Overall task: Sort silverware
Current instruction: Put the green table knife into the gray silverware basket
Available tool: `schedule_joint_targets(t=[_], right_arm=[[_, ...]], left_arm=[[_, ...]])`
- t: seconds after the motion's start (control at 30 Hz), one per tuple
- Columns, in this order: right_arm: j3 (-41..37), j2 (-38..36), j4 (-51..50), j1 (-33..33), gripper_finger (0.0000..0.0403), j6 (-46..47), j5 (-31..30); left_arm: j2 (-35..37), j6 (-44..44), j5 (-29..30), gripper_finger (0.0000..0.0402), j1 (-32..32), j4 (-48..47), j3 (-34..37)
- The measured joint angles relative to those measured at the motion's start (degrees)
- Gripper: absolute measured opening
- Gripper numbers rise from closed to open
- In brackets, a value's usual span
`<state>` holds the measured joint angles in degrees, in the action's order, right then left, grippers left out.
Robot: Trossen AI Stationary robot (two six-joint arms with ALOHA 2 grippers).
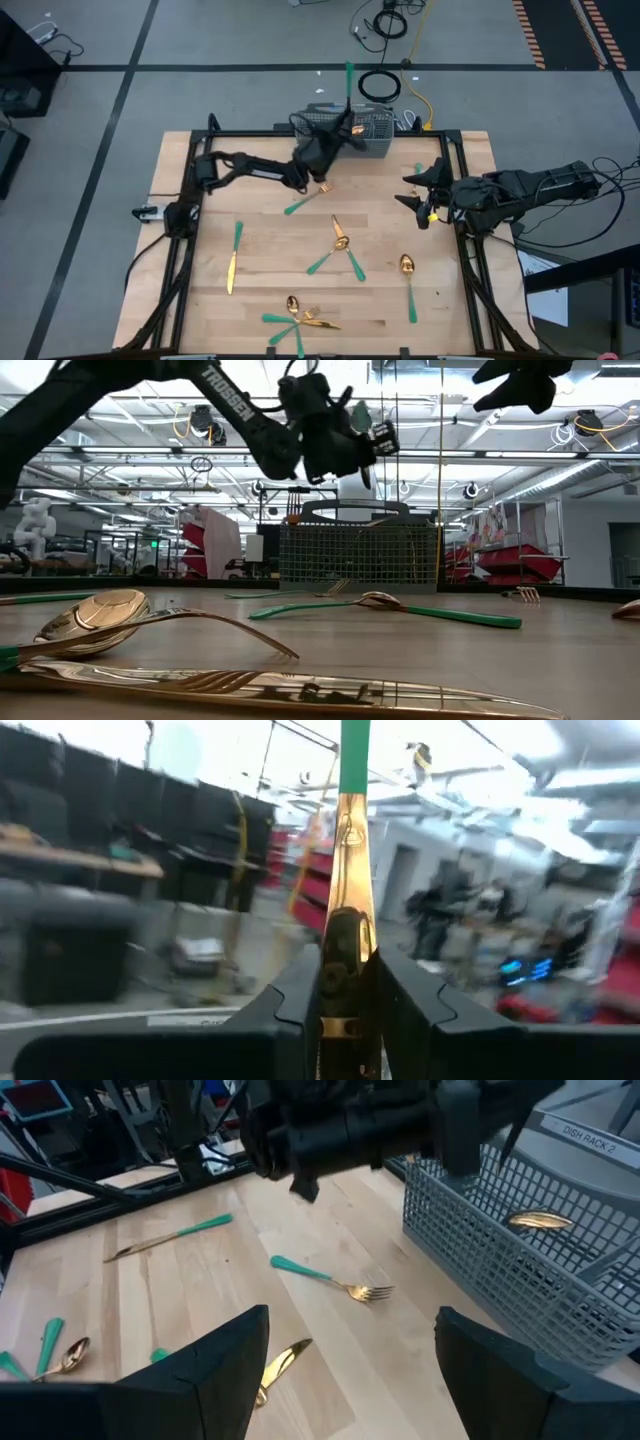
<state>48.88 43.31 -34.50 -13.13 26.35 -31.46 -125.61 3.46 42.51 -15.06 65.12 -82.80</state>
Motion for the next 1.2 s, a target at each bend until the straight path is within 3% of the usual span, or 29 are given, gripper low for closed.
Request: schedule_joint_targets(t=[0.23,0.57,1.2], right_arm=[[0.0,0.0,-0.6,0.0,0.0272,0.0,0.0],[0.0,0.0,-2.2,0.0,0.0272,0.0,0.0],[0.0,0.0,-2.3,0.0,0.0272,-0.2,0.3]], left_arm=[[-7.8,12.2,0.7,0.0074,1.7,-2.7,-10.4],[-16.3,12.0,1.1,0.0074,0.6,-2.4,-20.5],[-19.4,12.1,0.3,0.0074,-1.4,-3.0,-22.7]])
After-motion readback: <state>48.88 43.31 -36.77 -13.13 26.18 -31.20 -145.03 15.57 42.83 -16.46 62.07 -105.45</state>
